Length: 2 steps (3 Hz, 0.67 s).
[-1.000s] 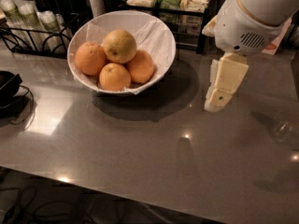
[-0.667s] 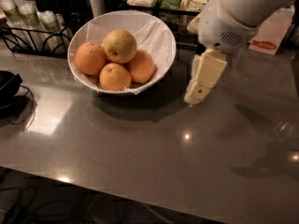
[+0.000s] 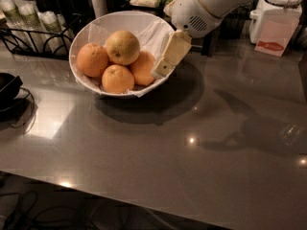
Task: Pick orange from white bowl
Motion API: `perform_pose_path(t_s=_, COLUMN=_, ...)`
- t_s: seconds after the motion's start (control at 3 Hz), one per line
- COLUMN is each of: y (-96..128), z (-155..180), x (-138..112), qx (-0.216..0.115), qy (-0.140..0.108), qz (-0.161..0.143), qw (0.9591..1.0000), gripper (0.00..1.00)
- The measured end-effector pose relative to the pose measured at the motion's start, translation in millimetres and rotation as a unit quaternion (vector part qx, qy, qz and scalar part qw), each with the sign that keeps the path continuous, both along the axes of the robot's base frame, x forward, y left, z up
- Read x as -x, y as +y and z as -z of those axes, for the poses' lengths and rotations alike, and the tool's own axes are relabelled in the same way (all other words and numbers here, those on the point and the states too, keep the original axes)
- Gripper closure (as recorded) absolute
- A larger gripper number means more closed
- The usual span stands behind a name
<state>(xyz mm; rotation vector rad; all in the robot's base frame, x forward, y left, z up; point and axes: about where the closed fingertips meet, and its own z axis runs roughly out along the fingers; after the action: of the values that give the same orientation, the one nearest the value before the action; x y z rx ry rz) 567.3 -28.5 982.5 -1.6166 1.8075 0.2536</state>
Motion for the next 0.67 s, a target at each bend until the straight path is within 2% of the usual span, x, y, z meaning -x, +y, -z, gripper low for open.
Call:
perform_pose_path(t_s=0.33, y=0, z=0, x=0, qx=0.0, qy=0.0, qz=0.0, qw=1.0, gripper=0.0)
perform_pose_path(t_s=0.67, y=27, z=9, x=-14, qx=-0.053, qy=0.006, qz=-0.013, qw=0.9985, gripper=0.0)
